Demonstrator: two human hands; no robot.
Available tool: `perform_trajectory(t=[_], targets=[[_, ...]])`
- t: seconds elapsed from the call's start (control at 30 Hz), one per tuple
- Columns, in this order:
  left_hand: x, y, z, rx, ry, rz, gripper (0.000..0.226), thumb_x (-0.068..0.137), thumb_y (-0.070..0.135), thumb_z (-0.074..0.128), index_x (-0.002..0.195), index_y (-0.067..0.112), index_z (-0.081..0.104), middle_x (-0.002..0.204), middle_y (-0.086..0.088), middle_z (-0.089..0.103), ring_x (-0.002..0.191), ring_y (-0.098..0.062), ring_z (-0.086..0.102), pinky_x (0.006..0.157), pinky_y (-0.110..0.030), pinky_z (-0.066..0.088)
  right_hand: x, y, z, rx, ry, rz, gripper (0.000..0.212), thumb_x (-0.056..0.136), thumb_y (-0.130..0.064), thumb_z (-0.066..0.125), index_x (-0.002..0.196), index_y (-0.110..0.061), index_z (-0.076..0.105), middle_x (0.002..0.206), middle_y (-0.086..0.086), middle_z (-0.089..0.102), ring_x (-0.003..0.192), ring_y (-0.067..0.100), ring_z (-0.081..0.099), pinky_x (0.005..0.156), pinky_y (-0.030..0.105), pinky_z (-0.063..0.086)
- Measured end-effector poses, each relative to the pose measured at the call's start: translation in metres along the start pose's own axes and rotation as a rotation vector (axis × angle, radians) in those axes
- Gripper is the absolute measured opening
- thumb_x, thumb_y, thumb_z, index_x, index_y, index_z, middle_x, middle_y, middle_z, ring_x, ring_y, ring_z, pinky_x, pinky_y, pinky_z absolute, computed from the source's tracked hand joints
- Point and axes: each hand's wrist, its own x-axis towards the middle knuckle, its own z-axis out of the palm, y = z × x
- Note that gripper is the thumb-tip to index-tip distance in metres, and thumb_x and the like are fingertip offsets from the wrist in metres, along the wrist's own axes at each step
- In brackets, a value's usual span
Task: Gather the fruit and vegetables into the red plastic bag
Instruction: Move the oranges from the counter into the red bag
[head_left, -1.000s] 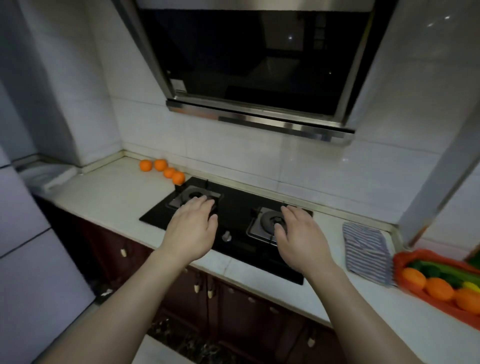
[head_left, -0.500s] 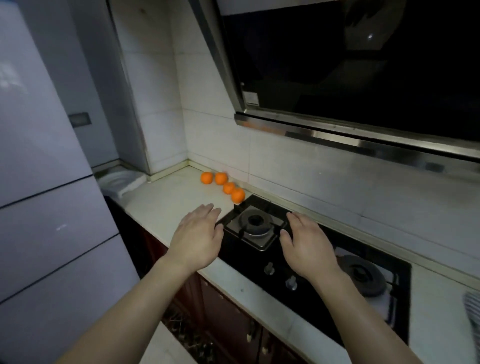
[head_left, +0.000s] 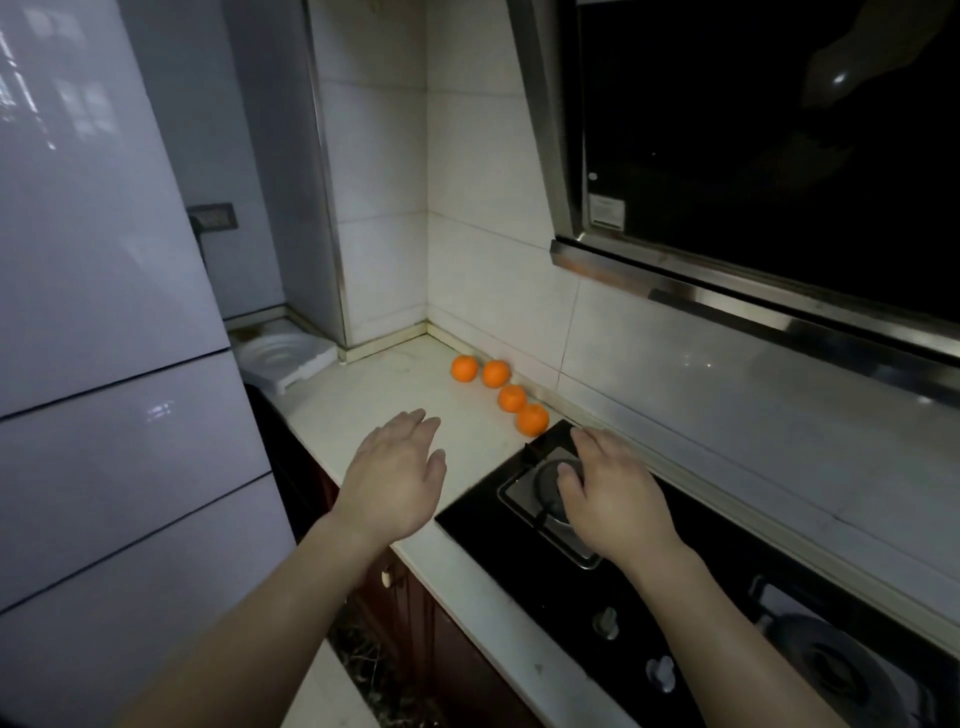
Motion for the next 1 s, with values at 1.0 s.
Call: perform_trajectory(t=[1.0], targets=[[0.275,-0.211,0.061,-0.132,-0.245,0.275,0.054,0.102,0.038,0.031,0.152,0.019,0.023,0.16,-0.002,0.022,0.146,-0.017,0.018,0.118,-0.033,0.015,0.222,-0.082,0.173,-0.067,-0.117,0.406,0.053,0.094,-0.044,0.033,0.135,-0.012,0.044,0.132,0.009,0.052,0.12,0.025,0.043,0.102,0.035,0.036]])
